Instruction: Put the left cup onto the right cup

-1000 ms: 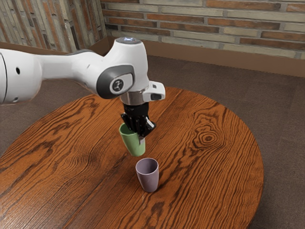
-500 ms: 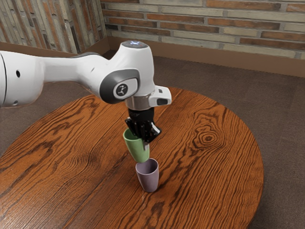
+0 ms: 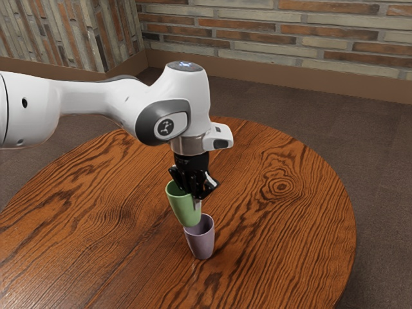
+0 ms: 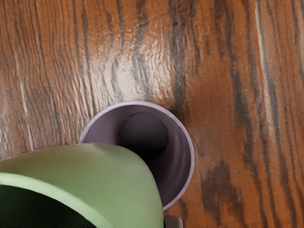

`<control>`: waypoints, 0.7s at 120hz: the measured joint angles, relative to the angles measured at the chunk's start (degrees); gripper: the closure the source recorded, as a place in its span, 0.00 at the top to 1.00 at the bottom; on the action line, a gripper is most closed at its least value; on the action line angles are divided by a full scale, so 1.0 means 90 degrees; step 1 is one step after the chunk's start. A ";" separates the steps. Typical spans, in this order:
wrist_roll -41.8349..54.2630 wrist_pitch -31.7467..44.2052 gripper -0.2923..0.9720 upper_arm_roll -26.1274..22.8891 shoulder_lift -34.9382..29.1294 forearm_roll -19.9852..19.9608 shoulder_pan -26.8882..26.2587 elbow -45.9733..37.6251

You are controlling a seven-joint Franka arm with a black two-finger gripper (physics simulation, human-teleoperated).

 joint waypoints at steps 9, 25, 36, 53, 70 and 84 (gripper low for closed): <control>-0.0036 0.0006 0.15 -0.0001 0.0001 0.0000 -0.0009 -0.0007; -0.0097 0.0036 0.15 -0.0052 0.0014 0.0000 -0.0009 -0.0003; -0.0144 0.0059 0.15 -0.0089 0.0023 0.0000 -0.0034 -0.0001; -0.0205 0.0084 0.15 -0.0107 0.0068 0.0000 -0.0031 0.0012; -0.0253 0.0095 0.15 -0.0103 0.0093 0.0000 -0.0027 0.0019; -0.0286 0.0105 0.15 -0.0108 0.0119 0.0000 -0.0026 0.0028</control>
